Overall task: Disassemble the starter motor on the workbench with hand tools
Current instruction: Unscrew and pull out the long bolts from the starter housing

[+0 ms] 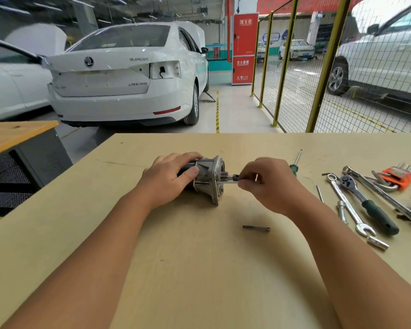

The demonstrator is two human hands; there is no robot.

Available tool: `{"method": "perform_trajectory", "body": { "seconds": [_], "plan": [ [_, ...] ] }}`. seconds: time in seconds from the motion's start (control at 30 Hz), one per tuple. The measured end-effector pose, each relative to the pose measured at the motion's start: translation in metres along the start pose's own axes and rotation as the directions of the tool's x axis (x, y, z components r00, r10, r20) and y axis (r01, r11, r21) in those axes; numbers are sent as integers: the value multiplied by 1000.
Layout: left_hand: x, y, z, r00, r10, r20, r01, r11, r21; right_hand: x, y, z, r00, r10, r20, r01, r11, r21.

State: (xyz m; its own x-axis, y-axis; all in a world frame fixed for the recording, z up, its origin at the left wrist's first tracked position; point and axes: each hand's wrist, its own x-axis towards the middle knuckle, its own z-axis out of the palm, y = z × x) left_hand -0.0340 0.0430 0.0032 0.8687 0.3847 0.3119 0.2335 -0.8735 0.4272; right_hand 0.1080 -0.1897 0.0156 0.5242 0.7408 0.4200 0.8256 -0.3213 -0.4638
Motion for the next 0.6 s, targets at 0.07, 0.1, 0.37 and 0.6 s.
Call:
{"method": "perform_trajectory", "body": {
  "seconds": [0.07, 0.1, 0.37, 0.6],
  "plan": [
    [-1, 2, 0, 1000, -4, 11, 4, 1000, 23, 1, 2, -1, 1000, 1, 8, -1, 1000, -7],
    [0, 3, -1, 1000, -7, 22, 6, 999, 44, 2, 3, -1, 1000, 6, 9, -6, 1000, -10],
    [-3, 12, 0, 995, -42, 92, 18, 968, 250, -1, 5, 1, 996, 73, 47, -78, 989, 124],
    [-3, 17, 11, 1000, -9, -20, 15, 946, 323, -3, 4, -1, 997, 79, 17, -80, 982, 172]
  ]
}}
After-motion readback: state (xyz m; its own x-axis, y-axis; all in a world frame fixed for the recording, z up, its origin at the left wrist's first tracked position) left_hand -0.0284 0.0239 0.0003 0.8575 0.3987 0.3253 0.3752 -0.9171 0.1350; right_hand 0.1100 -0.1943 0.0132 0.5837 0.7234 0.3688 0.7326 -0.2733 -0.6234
